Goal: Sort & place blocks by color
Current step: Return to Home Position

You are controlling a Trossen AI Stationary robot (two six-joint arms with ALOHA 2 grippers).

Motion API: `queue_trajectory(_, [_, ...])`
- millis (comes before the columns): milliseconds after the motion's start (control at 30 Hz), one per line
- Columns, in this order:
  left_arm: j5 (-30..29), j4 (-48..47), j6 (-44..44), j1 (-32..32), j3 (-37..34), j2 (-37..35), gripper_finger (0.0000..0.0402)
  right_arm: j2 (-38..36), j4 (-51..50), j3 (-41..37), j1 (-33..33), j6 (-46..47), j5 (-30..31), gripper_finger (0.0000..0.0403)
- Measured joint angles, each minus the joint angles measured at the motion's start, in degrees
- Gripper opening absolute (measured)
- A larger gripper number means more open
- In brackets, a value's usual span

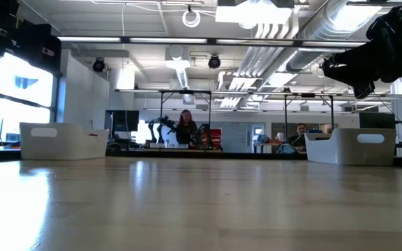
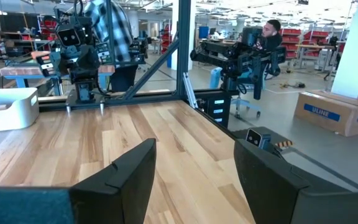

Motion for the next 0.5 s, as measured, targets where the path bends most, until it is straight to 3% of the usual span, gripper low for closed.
queue_trajectory(500, [0.00, 0.02, 0.00, 0.00, 0.00, 0.00, 0.0204, 0.00, 0.00, 0.00, 0.00, 0.35, 0.00, 0.0185])
